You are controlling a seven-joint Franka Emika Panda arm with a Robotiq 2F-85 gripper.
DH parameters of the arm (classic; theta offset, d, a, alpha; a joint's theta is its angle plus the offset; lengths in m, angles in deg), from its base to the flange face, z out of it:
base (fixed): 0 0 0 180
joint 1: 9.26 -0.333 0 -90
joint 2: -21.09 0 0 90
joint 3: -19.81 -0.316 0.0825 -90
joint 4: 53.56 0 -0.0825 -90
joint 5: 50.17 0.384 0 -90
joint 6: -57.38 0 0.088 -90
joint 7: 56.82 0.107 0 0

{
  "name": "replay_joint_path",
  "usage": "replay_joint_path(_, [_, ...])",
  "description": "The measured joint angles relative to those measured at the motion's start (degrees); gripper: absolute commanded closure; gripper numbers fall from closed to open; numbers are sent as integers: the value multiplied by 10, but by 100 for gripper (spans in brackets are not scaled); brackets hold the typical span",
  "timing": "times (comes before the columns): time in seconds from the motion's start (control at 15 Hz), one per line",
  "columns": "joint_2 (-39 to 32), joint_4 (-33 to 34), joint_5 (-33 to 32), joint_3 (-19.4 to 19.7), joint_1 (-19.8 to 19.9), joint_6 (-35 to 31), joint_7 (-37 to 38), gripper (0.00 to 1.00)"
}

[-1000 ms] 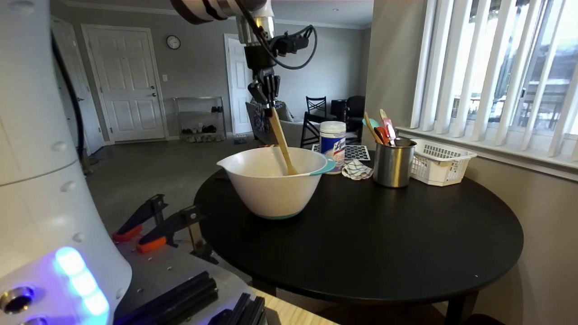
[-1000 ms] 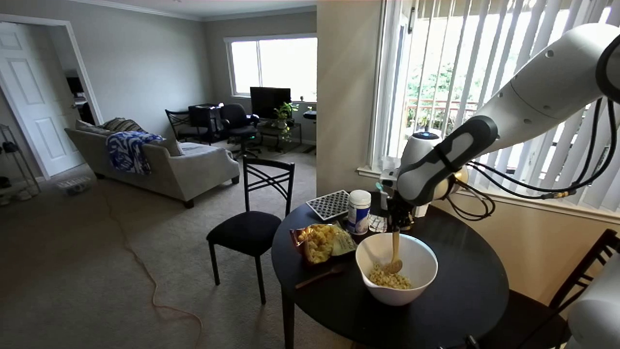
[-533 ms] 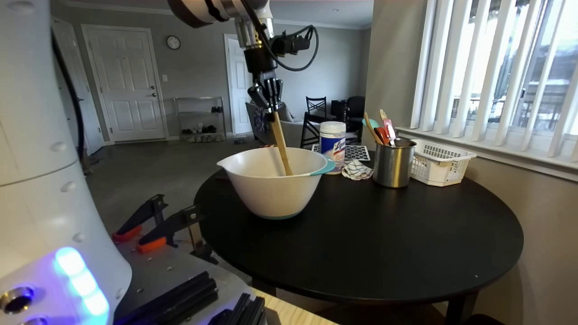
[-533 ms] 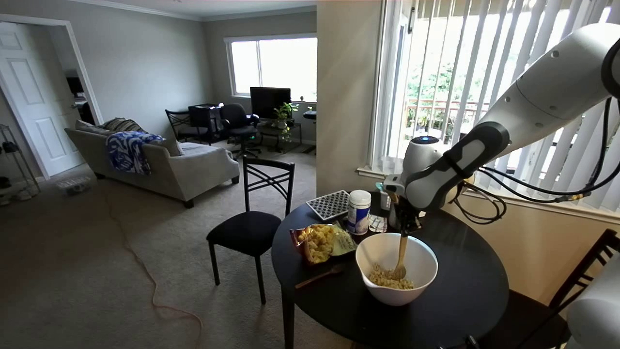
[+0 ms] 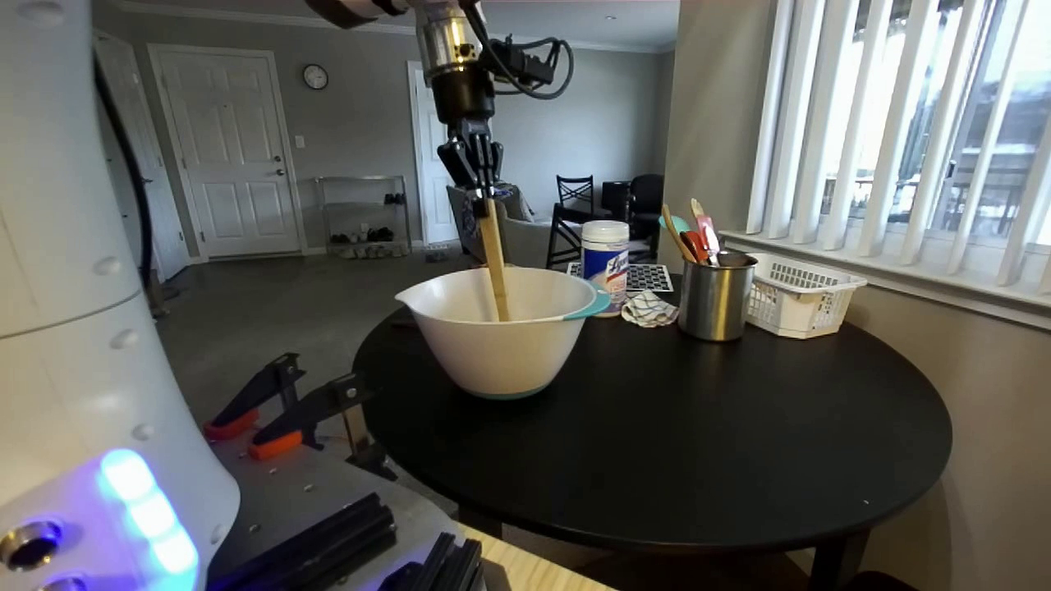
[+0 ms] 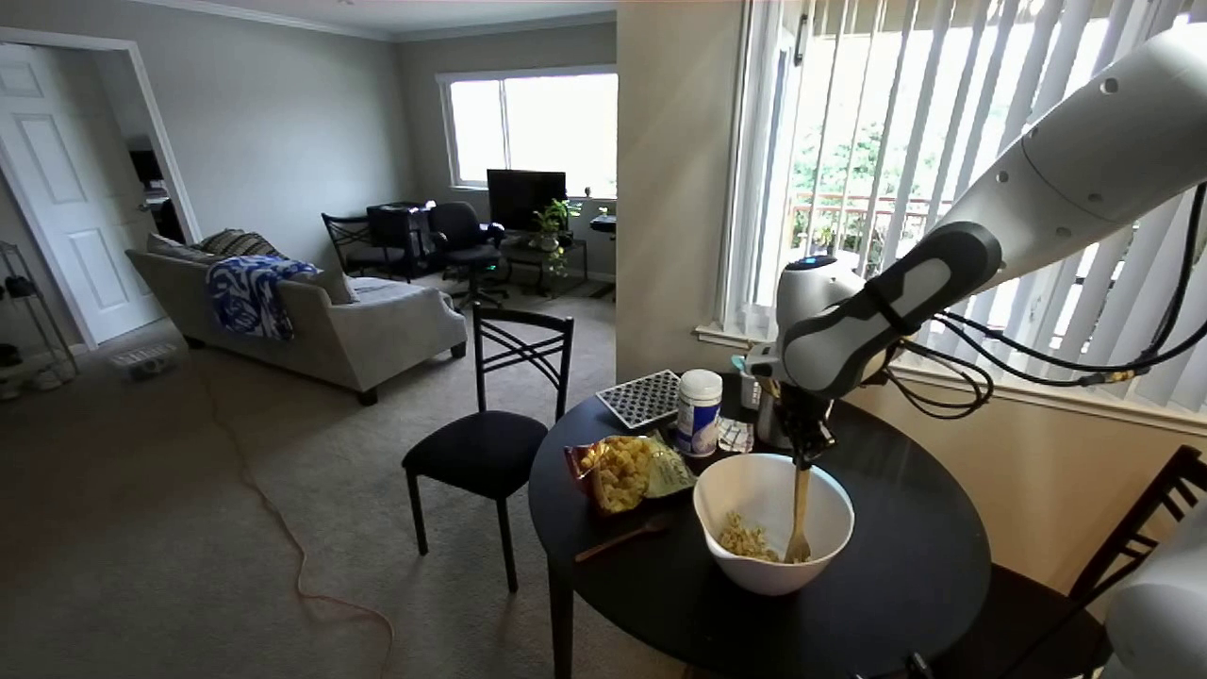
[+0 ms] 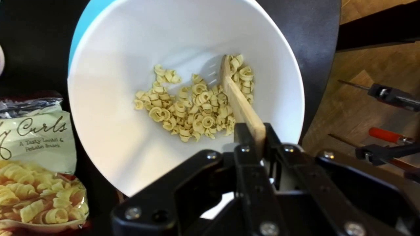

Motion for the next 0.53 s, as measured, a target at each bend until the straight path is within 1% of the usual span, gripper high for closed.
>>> replay_joint_path(0.27, [1,8,79,-1,-13,24,-92,93])
replay_joint_path(0.53, [-1,13,135,-11,-28,26,-139,93])
